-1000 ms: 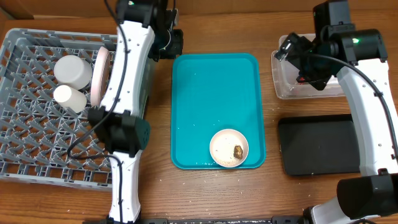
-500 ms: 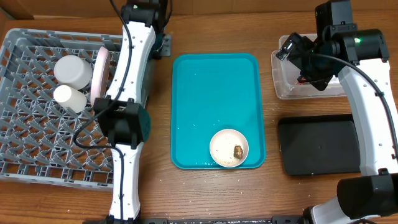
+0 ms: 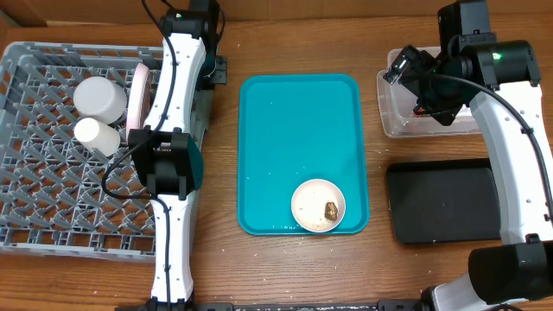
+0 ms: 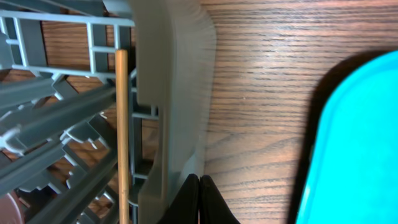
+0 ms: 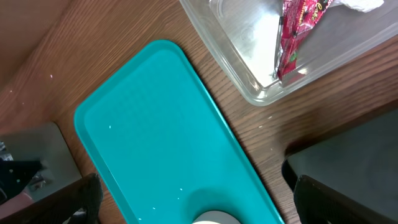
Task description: Sort waste into correct bins and load items into the dishwasher
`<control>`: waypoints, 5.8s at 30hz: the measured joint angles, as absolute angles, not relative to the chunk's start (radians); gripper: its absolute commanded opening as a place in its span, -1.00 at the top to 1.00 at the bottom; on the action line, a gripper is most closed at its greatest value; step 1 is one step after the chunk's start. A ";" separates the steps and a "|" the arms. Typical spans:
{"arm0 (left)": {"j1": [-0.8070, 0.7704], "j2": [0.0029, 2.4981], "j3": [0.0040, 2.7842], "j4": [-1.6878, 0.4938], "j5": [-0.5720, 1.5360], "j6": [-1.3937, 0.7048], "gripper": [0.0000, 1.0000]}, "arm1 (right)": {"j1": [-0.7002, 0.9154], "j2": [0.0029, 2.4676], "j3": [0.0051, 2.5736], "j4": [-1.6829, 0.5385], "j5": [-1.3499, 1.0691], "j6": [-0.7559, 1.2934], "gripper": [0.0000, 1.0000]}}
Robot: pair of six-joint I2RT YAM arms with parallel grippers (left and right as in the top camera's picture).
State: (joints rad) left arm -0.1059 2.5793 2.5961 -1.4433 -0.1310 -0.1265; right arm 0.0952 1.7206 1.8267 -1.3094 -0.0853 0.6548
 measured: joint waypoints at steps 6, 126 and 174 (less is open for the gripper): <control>-0.092 2.579 2.600 -1.437 -0.133 -0.127 0.92 | 0.095 1.721 1.826 -1.309 -0.086 0.655 -1.00; 0.548 1.720 2.433 -1.688 0.083 -0.451 -1.00 | 0.292 1.730 1.613 -1.539 0.106 0.807 0.93; 0.548 1.720 2.433 -1.688 0.086 -0.451 -1.00 | -0.628 1.811 1.166 -1.455 -1.116 -0.319 0.93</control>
